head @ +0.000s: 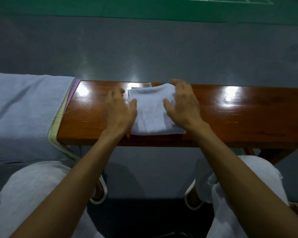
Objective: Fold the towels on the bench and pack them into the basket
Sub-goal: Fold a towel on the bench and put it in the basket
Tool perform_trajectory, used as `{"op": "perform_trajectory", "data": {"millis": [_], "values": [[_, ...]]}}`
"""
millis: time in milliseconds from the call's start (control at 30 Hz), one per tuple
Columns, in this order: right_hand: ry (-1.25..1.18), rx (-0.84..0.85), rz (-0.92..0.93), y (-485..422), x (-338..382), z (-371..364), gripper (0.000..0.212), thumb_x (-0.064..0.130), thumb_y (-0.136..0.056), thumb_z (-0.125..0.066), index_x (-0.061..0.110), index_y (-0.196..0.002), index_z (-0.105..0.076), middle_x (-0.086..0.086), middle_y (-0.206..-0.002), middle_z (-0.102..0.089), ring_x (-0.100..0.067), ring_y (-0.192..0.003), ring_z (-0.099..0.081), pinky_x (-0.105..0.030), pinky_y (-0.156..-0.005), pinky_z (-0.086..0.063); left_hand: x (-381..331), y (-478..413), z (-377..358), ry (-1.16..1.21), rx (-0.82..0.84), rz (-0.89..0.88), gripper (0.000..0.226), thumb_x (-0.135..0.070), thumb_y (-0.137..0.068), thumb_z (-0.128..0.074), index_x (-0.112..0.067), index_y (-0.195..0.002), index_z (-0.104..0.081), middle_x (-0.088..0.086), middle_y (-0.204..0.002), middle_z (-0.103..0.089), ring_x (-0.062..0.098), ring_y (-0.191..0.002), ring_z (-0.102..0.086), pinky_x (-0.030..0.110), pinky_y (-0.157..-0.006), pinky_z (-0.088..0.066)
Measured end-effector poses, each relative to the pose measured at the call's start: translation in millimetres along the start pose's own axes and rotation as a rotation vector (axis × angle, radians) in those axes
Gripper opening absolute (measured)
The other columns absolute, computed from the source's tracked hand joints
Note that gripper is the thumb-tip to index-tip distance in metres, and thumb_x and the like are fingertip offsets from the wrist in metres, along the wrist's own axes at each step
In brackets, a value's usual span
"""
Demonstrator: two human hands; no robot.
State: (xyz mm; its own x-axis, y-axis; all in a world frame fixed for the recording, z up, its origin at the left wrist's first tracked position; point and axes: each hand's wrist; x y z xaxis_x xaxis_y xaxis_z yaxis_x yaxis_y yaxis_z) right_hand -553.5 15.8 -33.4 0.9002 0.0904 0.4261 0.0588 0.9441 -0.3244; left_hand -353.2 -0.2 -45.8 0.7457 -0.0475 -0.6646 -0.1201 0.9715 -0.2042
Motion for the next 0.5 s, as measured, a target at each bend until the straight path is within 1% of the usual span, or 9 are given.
{"op": "perform_trajectory", "data": {"millis": [33, 67, 100, 133, 167, 200, 267, 367, 500], "values": [[0.028, 0.036, 0.072, 1.5, 6.2, -4.1, 0.06, 0.03, -0.096, -0.064, 0.009, -0.148, -0.043, -0.013, -0.148, -0.049, -0.029, -0.137, -0.045, -0.043, -0.113, -0.041, -2.3, 2.3, -4.0, -0.045, -0.018, -0.146, 0.037, -0.034, -0.1, -0.06, -0.014, -0.131, -0.054, 0.006, -0.128, -0.056, 0.014, -0.109, -0.05, 0.028, -0.09, -0.047], [0.055, 0.085, 0.127, 3.6, 11.9, -9.9, 0.062, 0.028, -0.097, -0.06, 0.007, -0.152, -0.038, -0.014, -0.155, -0.044, -0.031, -0.145, -0.038, -0.046, -0.118, -0.035, -4.2, 4.3, -8.8, -0.083, 0.013, -0.279, 0.04, -0.035, -0.102, -0.053, -0.014, -0.136, -0.053, 0.007, -0.135, -0.055, 0.017, -0.118, -0.049, 0.034, -0.1, -0.045], [0.081, 0.149, 0.163, 5.8, 15.9, -16.5, 0.065, 0.026, -0.099, -0.056, 0.005, -0.156, -0.032, -0.015, -0.161, -0.036, -0.032, -0.151, -0.028, -0.048, -0.123, -0.028, -5.3, 6.0, -15.0, -0.117, 0.078, -0.386, 0.045, -0.037, -0.104, -0.045, -0.014, -0.143, -0.05, 0.008, -0.143, -0.053, 0.02, -0.131, -0.047, 0.038, -0.11, -0.041], [0.107, 0.224, 0.177, 8.4, 17.3, -23.7, 0.067, 0.024, -0.1, -0.05, 0.005, -0.159, -0.025, -0.015, -0.166, -0.026, -0.031, -0.156, -0.018, -0.05, -0.125, -0.021, -5.6, 8.9, -21.5, -0.162, 0.158, -0.45, 0.052, -0.04, -0.106, -0.037, -0.015, -0.151, -0.043, 0.008, -0.154, -0.046, 0.022, -0.144, -0.039, 0.042, -0.118, -0.034], [0.142, 0.299, 0.168, 11.0, 16.3, -29.8, 0.068, 0.024, -0.102, -0.044, 0.007, -0.162, -0.017, -0.014, -0.169, -0.015, -0.029, -0.158, -0.007, -0.05, -0.127, -0.014, -5.3, 12.0, -27.3, -0.223, 0.246, -0.466, 0.059, -0.044, -0.107, -0.027, -0.017, -0.159, -0.033, 0.008, -0.164, -0.034, 0.023, -0.154, -0.025, 0.046, -0.124, -0.025], [0.193, 0.36, 0.148, 12.5, 12.6, -34.4, 0.068, 0.027, -0.104, -0.037, 0.009, -0.163, -0.009, -0.013, -0.171, -0.006, -0.027, -0.158, 0.001, -0.049, -0.128, -0.007, -3.0, 13.8, -33.1, -0.291, 0.325, -0.445, 0.063, -0.048, -0.107, -0.018, -0.018, -0.163, -0.02, 0.006, -0.171, -0.018, 0.021, -0.159, -0.009, 0.049, -0.128, -0.015], [0.294, 0.409, 0.104, 12.8, 3.4, -35.4, 0.069, 0.038, -0.106, -0.026, 0.008, -0.163, 0.0, -0.013, -0.171, 0.004, -0.026, -0.158, 0.009, -0.049, -0.128, -0.002, 5.1, 11.4, -41.7, -0.372, 0.416, -0.364, 0.073, -0.061, -0.105, -0.007, -0.02, -0.165, -0.004, 0.002, -0.173, 0.004, 0.017, -0.158, 0.01, 0.05, -0.128, -0.001], [0.345, 0.416, 0.02, 10.9, -8.3, -32.2, 0.08, 0.059, -0.104, -0.019, 0.009, -0.163, 0.003, -0.01, -0.171, 0.008, -0.026, -0.157, 0.012, -0.051, -0.128, -0.002, 12.9, 3.1, -42.8, -0.432, 0.407, -0.297, 0.095, -0.081, -0.094, -0.004, -0.018, -0.165, 0.001, 0.002, -0.172, 0.008, 0.02, -0.158, 0.012, 0.051, -0.125, 0.002], [0.328, 0.418, -0.081, 10.4, -15.2, -33.2, 0.091, 0.073, -0.098, -0.014, 0.013, -0.163, 0.006, -0.006, -0.171, 0.011, -0.028, -0.157, 0.012, -0.053, -0.127, -0.003, 14.6, -1.2, -37.7, -0.448, 0.429, -0.289, 0.105, -0.088, -0.088, -0.005, -0.017, -0.165, 0.005, 0.001, -0.172, 0.012, 0.022, -0.157, 0.017, 0.055, -0.127, 0.005]]}}
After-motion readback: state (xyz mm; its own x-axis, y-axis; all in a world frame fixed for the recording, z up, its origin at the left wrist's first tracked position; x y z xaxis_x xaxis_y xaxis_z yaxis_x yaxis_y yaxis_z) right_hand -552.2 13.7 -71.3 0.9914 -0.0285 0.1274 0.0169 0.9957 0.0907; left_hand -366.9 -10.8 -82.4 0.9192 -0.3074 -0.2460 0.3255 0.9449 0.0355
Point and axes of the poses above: each hand's wrist, its own y-axis away from the middle knuckle, its own z-axis out of the back of the hand, x = y × z
